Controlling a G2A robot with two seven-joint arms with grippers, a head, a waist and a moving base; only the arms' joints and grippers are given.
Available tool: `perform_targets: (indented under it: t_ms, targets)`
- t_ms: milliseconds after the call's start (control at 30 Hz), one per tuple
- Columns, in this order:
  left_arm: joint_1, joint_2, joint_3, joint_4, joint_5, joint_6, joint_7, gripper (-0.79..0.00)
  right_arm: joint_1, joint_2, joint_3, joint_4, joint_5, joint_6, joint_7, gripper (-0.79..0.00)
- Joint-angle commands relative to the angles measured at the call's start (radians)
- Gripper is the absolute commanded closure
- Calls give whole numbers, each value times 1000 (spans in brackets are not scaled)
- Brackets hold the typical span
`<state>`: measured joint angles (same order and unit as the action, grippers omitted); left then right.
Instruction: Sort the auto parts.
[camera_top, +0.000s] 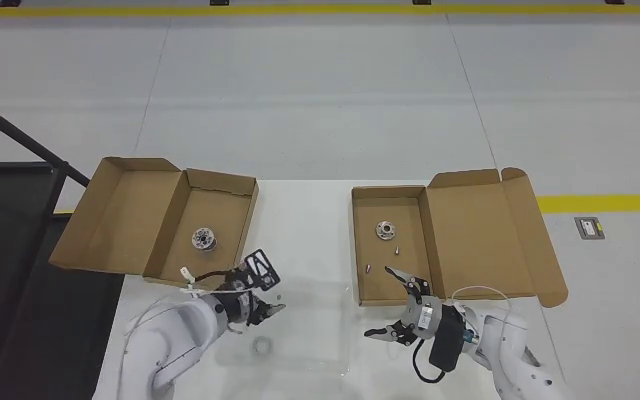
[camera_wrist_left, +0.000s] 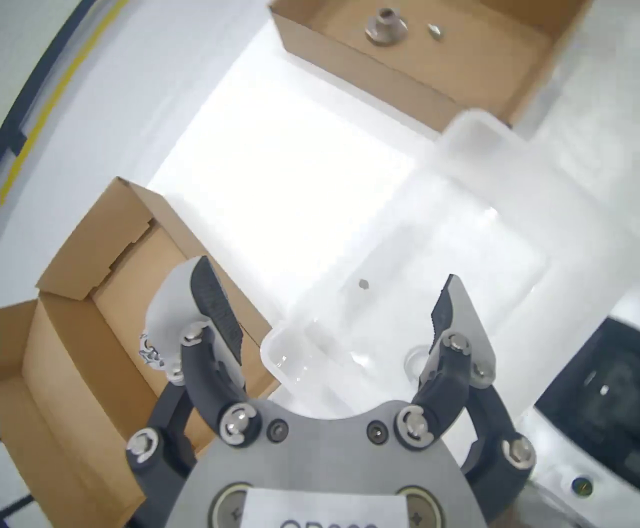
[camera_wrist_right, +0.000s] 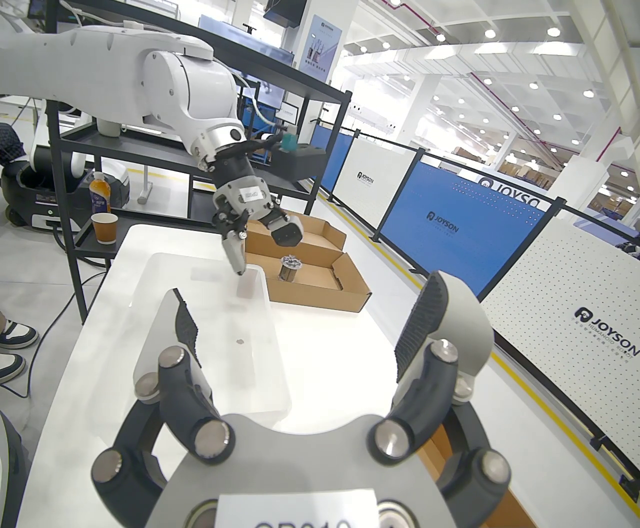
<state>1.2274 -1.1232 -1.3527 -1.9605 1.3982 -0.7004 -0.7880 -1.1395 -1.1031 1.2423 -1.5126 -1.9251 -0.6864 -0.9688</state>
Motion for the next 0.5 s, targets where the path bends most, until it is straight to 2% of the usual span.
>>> perform_targets:
  t_ms: [0,33,300,400,467]
  targets:
    - [-7,5,21,11,15,-91,-12,-785,0,0,0,0,0,0,0,-785]
    - [-13,7,26,18,12,-123,-27,-785,0,0,0,0,0,0,0,-785]
    - [-13,7,26,18,12,-123,-27,-785,0,0,0,0,0,0,0,-785]
    - [-2,9,30,50,45,-102,-35,-785,0,0,0,0,0,0,0,-785]
    - [3,12,47,43,75,-134,-54,-785,0,0,0,0,0,0,0,-785]
